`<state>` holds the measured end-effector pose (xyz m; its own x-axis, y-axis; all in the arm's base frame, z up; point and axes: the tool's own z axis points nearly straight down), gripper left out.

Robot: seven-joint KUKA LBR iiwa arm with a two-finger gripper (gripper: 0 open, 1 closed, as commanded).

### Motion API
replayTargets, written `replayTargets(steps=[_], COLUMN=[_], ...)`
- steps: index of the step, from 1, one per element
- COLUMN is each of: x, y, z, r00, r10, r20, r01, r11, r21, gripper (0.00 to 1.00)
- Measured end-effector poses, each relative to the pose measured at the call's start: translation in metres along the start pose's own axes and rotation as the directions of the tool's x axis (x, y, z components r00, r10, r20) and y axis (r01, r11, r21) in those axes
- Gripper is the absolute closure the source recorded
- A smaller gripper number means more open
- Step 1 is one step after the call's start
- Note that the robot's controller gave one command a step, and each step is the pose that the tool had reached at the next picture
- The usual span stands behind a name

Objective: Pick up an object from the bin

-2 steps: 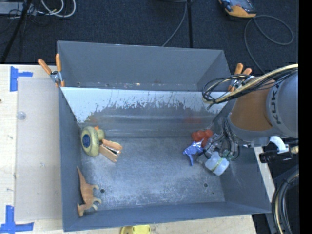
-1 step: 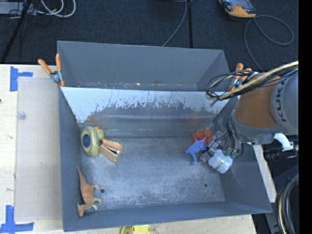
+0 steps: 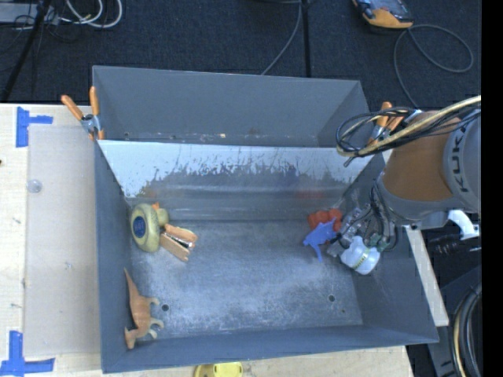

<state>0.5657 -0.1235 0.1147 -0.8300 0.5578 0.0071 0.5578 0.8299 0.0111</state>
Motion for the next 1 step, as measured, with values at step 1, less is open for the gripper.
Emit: replayTargets(steps=[1], x=[-0.0001], y=[-0.0001], z=[-0.0199], r00=[1.0], r10=[-0.001], r20=[0.001], r01=[0.001], r11=[1.0], r21=[0.0], gripper=[1.0])
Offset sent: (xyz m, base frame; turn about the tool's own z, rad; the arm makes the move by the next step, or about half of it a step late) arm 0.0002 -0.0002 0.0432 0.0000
